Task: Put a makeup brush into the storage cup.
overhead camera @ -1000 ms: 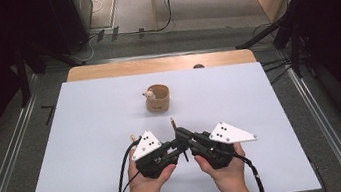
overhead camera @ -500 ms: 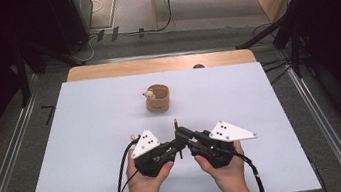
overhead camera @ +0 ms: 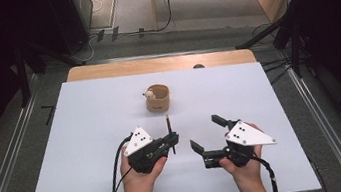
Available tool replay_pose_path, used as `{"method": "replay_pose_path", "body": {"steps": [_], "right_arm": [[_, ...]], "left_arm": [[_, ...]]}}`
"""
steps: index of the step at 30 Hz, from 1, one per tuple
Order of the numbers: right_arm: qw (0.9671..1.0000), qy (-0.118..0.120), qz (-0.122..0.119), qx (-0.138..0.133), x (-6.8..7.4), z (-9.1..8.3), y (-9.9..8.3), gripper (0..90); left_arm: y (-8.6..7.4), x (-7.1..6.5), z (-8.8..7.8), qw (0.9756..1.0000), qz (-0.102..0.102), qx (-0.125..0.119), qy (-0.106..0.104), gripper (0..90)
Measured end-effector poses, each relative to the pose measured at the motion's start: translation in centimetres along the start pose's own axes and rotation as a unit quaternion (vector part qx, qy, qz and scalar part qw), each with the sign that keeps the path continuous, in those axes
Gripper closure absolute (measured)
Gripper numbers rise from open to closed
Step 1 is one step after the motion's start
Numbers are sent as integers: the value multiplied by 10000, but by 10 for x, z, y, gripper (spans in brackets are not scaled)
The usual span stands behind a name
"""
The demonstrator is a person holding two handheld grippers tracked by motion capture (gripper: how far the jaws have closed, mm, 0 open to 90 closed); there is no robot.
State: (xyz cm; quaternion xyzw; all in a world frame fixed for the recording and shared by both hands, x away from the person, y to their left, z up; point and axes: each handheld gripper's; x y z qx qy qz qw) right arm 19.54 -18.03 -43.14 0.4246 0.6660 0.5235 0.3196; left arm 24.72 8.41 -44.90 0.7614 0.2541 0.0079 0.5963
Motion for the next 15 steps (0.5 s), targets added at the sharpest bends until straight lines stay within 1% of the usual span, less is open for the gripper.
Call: {"method": "replay_pose_path", "body": {"steps": [2,3,4,5,6,7,8,9,11,13,14,15], "right_arm": [[10000,-50,56,-20,-12,-8,-8,0],[9998,-138,106,-9,-25,-16,-17,0],[9998,-138,106,-9,-25,-16,-17,0],[9998,-153,129,22,-31,-20,-21,0],[9995,-268,125,61,-42,-27,-29,0],[9995,-268,125,61,-42,-27,-29,0],[9992,-377,85,80,-51,-33,-35,0],[9992,-377,85,80,-51,-33,-35,0],[9987,-472,131,120,-59,-38,-41,0],[9985,-503,187,137,-66,-43,-45,0],[9982,-552,178,146,-72,-46,-49,0],[9982,-552,178,146,-72,-46,-49,0]], "left_arm": [[1,2,0,10000,31,-4,50,840],[1,3,0,10000,34,-30,67,840],[1,4,0,9999,74,-26,94,840],[2,5,0,9999,102,-39,131,840],[3,6,-1,9999,80,-59,141,840],[4,7,-1,9998,69,-74,144,840],[6,8,-2,9998,74,-97,159,840],[7,8,-2,9998,69,-109,165,840],[8,10,-3,9997,76,-124,183,840],[9,11,-3,9997,103,-117,204,840],[9,14,-4,9996,90,-135,224,840],[9,14,-4,9996,90,-135,224,840]]}}
Point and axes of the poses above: each handheld gripper's, and its own axes: z roughly forward along the jaws, y roughly out of its top, x roughly to its left, and after that the axes turned 11 degrees about -y, right-handed
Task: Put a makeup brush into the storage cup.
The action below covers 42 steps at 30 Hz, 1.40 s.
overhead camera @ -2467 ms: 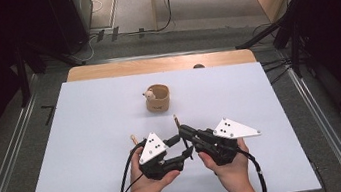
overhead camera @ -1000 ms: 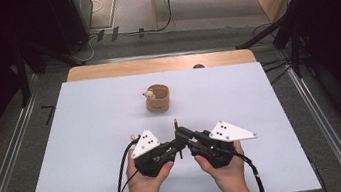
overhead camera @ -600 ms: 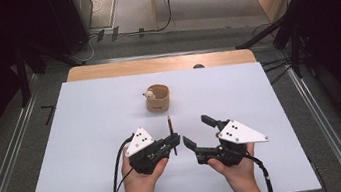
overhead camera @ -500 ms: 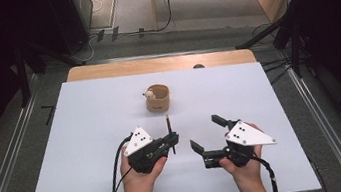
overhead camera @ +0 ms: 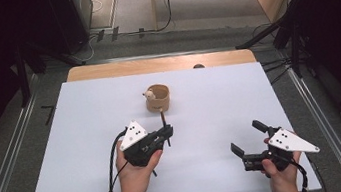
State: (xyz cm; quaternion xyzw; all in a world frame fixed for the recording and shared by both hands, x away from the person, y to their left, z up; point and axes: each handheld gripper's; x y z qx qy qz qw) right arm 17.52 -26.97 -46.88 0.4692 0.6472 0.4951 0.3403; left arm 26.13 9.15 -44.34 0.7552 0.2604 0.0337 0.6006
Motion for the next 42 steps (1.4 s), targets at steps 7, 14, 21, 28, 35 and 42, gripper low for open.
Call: {"method": "replay_pose_path", "body": {"steps": [7,14,21,28,35,42], "right_arm": [[10000,-65,-59,32,-16,-7,-12,0],[9998,-208,-19,-30,-28,-12,-20,0],[9997,-251,-9,-15,-35,-13,-27,0],[9996,-262,32,-33,-36,-13,-30,16],[9996,-278,41,-61,-40,-14,-33,61],[9995,-314,34,-66,-42,-15,-33,53]], "left_arm": [[4,8,-2,9999,30,-14,101,840],[11,15,-2,9998,37,-98,169,840],[22,24,-5,9994,104,-167,282,840],[29,37,-5,9985,141,-273,448,840],[36,48,2,9977,182,-355,551,839],[42,54,11,9972,178,-388,614,839]]}}
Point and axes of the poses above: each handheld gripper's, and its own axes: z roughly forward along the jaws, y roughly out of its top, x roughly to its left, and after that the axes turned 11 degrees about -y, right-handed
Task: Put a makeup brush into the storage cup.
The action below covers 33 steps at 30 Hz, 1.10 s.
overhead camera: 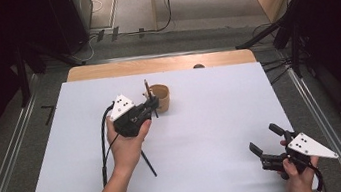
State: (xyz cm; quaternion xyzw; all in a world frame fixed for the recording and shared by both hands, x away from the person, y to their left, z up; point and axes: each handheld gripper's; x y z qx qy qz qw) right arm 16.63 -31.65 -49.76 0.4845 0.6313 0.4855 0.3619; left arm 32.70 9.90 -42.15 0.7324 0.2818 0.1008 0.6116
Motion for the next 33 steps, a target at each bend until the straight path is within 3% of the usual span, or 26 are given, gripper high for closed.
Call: {"method": "replay_pose_path", "body": {"steps": [6,33], "right_arm": [[10000,-4,0,33,-1,-1,0,0],[9999,-82,16,119,-2,2,-3,0]], "left_arm": [[7,4,8,10000,33,-5,51,838],[16,25,35,9986,70,-208,472,839]]}}
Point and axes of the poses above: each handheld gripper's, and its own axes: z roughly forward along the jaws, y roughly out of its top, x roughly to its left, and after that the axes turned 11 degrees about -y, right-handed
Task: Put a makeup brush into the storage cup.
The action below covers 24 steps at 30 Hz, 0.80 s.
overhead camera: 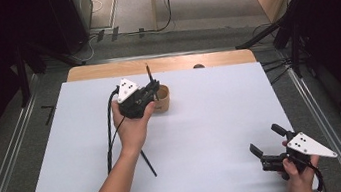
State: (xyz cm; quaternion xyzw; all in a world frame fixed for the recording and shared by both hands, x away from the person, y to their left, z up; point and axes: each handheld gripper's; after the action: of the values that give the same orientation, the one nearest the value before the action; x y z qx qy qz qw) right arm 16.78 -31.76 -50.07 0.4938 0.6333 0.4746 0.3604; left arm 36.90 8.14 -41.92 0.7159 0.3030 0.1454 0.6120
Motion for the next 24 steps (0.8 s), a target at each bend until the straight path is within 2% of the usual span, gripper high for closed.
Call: {"method": "replay_pose_path", "body": {"steps": [8,16,24], "right_arm": [[10000,-6,26,15,-1,0,-1,0],[10000,7,50,26,-1,0,-2,0],[10000,13,72,39,-2,0,-2,0]], "left_arm": [[-5,5,13,9998,11,2,198,839],[-12,10,23,9993,42,103,345,838],[-18,7,32,9988,72,205,431,838]]}}
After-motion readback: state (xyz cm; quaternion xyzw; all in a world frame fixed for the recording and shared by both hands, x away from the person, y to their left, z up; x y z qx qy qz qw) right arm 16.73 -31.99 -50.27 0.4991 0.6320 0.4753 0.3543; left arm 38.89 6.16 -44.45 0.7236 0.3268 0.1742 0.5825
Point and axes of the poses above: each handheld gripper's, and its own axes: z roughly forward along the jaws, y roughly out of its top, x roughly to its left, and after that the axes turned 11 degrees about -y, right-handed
